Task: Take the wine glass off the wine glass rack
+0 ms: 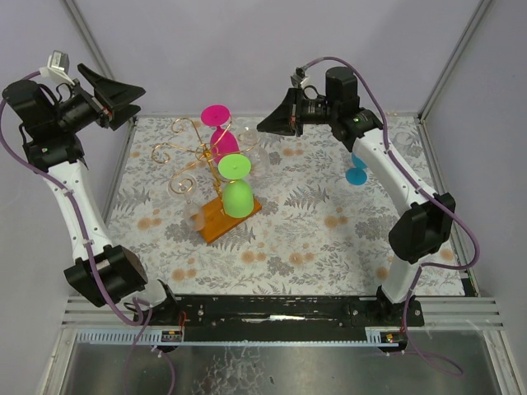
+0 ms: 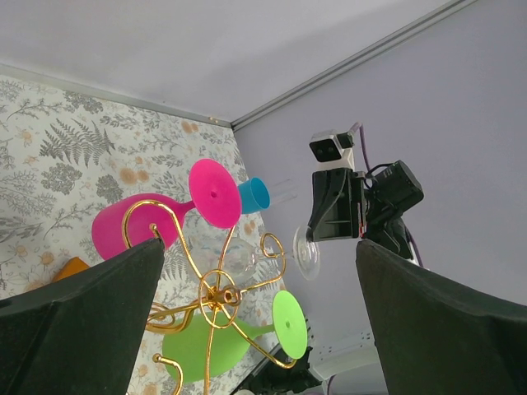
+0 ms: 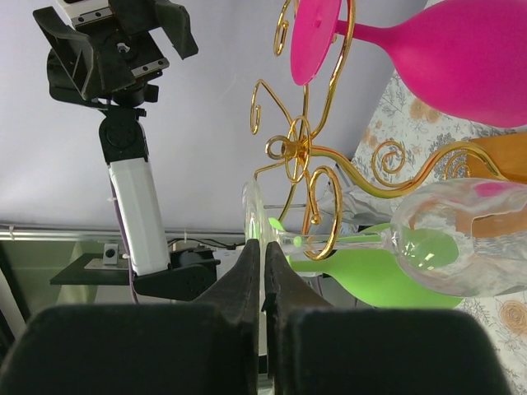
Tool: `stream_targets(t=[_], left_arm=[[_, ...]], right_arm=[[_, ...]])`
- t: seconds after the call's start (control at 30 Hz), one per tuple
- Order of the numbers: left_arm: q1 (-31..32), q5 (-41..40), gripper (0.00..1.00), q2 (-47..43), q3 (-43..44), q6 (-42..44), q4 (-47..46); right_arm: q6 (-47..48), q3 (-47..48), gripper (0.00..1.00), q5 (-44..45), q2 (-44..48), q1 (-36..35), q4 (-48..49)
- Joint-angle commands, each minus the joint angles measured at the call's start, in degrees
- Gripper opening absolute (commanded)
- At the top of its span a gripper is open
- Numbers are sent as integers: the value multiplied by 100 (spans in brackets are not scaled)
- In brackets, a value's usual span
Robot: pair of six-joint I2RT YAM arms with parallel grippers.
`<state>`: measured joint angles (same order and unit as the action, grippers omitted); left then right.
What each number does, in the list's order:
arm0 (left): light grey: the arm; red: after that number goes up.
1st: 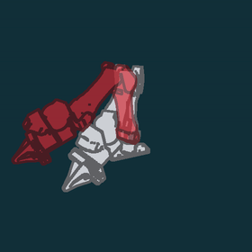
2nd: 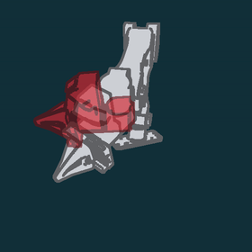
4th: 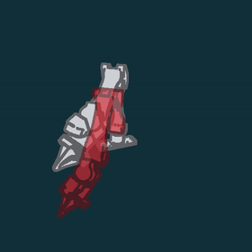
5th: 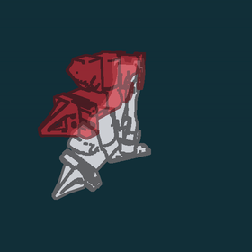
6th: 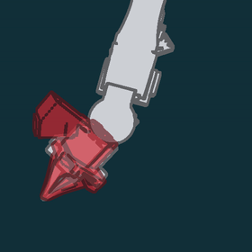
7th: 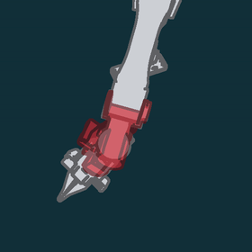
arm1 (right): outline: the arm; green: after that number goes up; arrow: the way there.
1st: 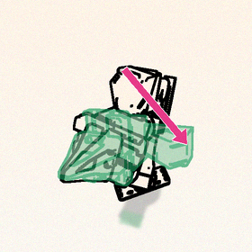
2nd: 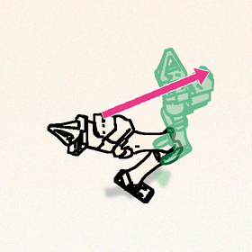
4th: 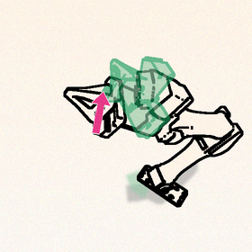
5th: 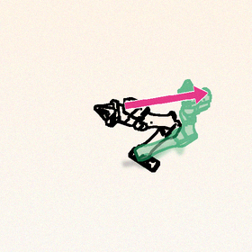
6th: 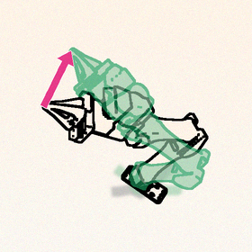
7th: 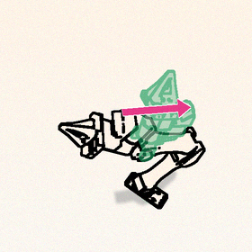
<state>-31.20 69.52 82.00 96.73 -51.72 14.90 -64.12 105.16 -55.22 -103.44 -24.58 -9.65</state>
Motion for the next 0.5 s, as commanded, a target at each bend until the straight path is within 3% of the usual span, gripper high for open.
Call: stream_targets(t=[0.0,0.47], left_arm=[[-44,119,100,-66,-64,-1,-303],[-44,111,100,-165,-178,15,-294]], right_arm=[[-41,22,0,-316,304,-38,252],[-95,210,0,-261,64,-292,358]])
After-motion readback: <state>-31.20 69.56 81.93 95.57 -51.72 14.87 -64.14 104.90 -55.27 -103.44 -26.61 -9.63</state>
